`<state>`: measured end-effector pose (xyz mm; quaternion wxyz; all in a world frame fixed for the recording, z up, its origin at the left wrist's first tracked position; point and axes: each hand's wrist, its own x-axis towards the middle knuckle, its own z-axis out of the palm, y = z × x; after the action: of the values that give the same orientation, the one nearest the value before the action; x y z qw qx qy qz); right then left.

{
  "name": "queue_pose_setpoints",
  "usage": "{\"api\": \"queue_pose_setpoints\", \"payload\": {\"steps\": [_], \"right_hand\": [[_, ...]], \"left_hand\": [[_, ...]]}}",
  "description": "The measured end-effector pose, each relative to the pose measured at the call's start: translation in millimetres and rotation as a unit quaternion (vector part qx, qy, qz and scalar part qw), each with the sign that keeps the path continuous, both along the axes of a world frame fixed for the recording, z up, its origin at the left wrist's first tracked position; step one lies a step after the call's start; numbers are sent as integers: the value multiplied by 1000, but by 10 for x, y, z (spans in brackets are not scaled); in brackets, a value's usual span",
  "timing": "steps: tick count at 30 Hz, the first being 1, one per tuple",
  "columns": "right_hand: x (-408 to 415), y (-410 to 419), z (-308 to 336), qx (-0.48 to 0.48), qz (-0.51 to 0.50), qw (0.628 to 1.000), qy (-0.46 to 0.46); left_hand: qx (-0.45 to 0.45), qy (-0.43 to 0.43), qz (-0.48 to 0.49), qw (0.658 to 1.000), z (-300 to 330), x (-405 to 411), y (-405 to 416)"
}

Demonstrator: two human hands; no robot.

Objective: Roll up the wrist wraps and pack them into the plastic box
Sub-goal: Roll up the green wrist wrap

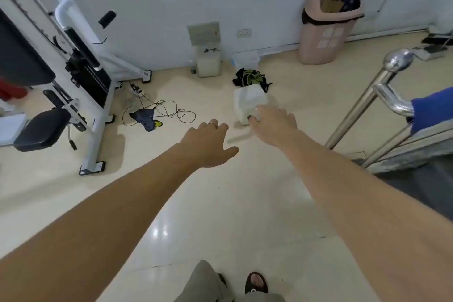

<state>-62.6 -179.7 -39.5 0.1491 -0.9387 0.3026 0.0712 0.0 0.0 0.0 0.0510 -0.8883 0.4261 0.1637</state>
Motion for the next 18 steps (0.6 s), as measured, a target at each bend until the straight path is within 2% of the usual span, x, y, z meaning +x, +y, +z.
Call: {"api": "queue_pose_setpoints", "payload": {"steps": [7, 18], "right_hand": [[1183, -787, -89, -5, 4, 1000, 22], [2871, -2421, -154, -8, -52, 998, 30]], "left_hand": [[9, 5, -13, 1000, -182, 1252, -897], [54, 16, -69, 996, -222, 3257, -2632]]}}
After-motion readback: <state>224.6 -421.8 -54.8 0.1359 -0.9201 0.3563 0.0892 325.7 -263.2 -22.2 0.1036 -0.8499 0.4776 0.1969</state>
